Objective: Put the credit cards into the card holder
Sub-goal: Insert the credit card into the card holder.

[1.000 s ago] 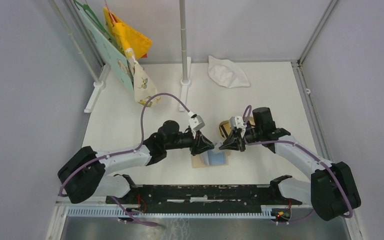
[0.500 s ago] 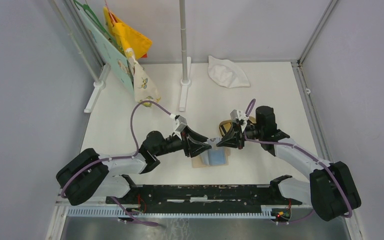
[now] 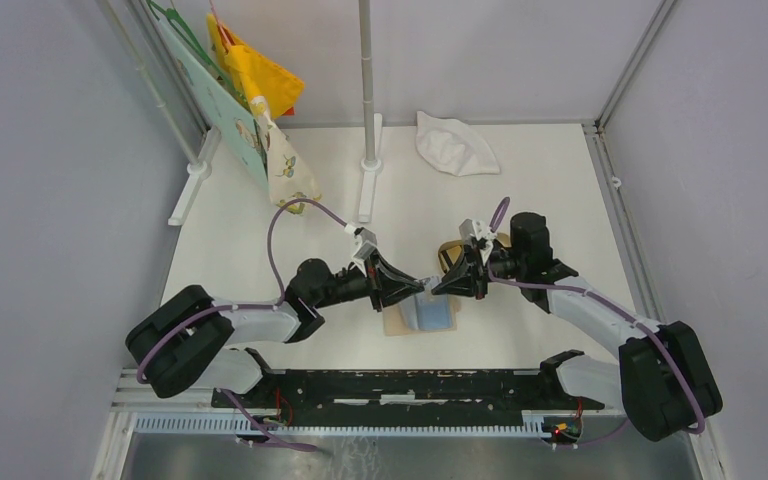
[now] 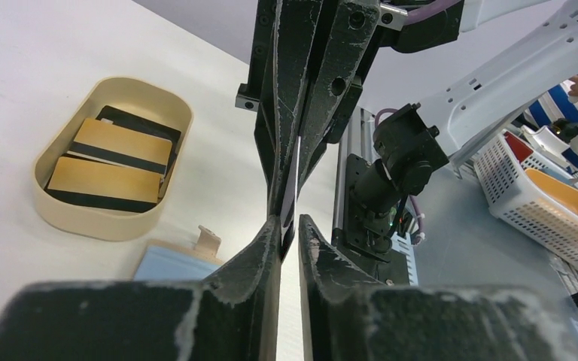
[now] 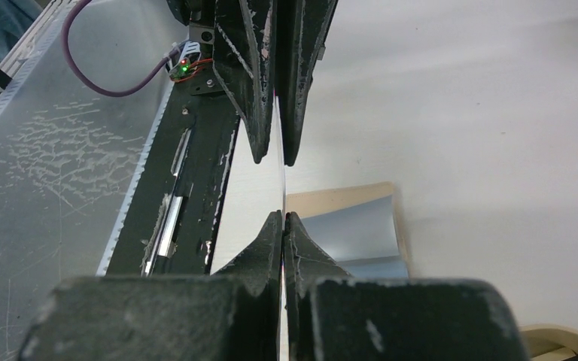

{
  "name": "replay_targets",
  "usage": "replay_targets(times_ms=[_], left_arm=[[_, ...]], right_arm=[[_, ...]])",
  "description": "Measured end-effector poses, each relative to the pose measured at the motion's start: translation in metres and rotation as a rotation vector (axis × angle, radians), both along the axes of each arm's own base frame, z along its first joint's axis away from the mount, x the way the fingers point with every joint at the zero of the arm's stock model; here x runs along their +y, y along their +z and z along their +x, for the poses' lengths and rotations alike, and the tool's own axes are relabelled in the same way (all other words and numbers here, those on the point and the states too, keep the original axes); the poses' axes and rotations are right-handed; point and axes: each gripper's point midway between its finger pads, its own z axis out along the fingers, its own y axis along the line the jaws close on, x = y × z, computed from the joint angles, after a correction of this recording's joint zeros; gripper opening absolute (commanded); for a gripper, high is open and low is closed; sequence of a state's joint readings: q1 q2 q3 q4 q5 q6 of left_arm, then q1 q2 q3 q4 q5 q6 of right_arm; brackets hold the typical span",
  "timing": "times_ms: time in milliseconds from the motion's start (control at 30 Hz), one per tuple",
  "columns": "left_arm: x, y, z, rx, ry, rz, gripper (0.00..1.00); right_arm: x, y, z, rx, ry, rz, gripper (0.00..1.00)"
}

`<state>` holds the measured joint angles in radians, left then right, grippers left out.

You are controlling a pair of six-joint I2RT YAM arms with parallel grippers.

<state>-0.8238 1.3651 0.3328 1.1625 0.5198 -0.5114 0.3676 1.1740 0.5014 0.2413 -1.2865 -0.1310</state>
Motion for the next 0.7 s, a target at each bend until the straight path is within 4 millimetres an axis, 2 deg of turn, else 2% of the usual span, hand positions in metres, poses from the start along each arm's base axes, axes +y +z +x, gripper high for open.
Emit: replay_targets(times_ms=[100,167,300,400,567,633,700], left_arm=[[0.001,-0.001,0.001,0.0,-0.005,0.003,0.02],[0.002,-0.002,0.001,0.002,-0.009,0.006,0.02],[0.004,-0.004,0.002,0.007,-0.02,0.015,0.02],[0.008,-0.007,0.008,0.018,-0.004,0.026,0.02],[0.03,-0.033,0.023,0.163,0.073,0.102,0.02],[0.035,-0.047,0.025,0.243,0.092,0.137,0.02],[0.037,-0.058,0.022,0.314,0.095,0.163,0.02]], right_arm=[[0.001,-0.001,-0.001,0.003,0.006,-0.001,0.01],[0.001,-0.001,-0.001,0.003,0.006,-0.001,0.06],[0.001,-0.006,-0.003,-0.006,0.01,-0.014,0.45],[-0.002,-0.017,0.004,-0.053,-0.014,-0.078,0.59],[-0.018,-0.023,0.041,-0.333,-0.097,-0.256,0.59],[-0.028,-0.029,0.044,-0.458,-0.089,-0.311,0.55],[-0.035,-0.039,0.037,-0.57,-0.027,-0.337,0.51]])
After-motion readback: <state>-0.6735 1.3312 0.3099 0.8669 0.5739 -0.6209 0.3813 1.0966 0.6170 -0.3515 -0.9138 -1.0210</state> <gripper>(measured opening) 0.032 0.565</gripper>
